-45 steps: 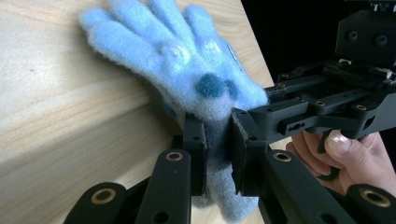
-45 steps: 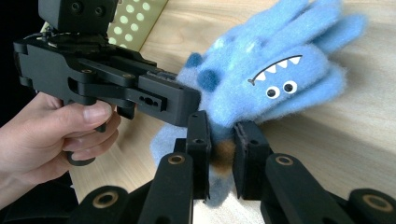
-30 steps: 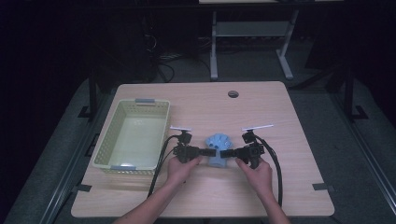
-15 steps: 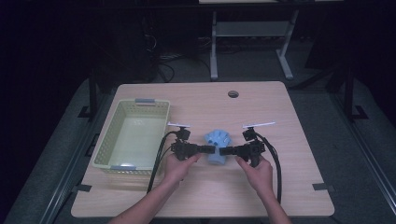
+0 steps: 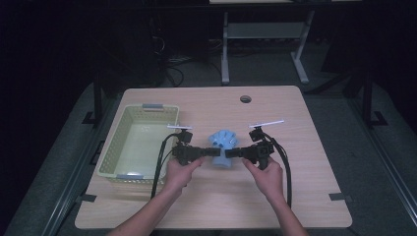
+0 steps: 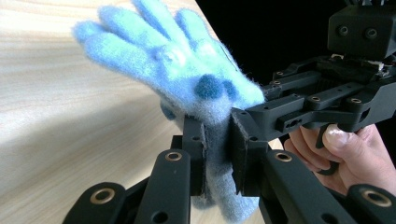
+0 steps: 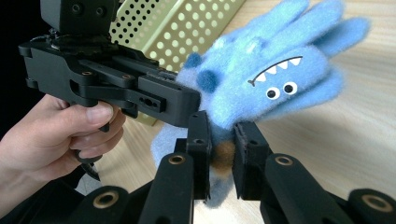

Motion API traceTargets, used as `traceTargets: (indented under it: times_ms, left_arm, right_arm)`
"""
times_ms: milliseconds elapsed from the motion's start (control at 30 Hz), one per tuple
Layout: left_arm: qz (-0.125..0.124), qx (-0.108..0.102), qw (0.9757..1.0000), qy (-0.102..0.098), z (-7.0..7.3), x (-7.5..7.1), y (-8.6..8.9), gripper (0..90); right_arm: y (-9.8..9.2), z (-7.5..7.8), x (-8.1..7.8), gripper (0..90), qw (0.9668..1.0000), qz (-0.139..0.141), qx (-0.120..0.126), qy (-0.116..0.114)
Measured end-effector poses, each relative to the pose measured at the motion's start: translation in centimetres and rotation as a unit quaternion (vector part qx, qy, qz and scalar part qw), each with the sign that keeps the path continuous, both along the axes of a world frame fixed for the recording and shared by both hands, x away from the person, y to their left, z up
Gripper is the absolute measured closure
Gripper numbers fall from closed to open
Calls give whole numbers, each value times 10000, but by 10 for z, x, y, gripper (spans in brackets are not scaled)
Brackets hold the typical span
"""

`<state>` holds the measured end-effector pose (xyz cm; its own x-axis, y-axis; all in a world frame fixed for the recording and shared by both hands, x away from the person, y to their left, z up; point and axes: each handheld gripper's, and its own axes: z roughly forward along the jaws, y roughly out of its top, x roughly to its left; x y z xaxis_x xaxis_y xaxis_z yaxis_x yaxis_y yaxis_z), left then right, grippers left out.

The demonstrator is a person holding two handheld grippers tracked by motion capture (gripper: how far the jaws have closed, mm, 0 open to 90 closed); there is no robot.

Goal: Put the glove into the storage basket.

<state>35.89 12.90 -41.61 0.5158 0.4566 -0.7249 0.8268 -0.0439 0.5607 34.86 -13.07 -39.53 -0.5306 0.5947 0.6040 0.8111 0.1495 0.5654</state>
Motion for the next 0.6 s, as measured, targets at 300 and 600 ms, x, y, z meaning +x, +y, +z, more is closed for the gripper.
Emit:
traceTargets:
  times_ms: [300,600]
  left_arm:
    - [70,-64,9998,-170,19,2,17,773]
    - [105,-61,9996,-237,26,2,33,774]
  right_arm:
    - [14,19,6,788,9999,80,49,-137]
    - [29,28,11,788,9996,196,15,-181]
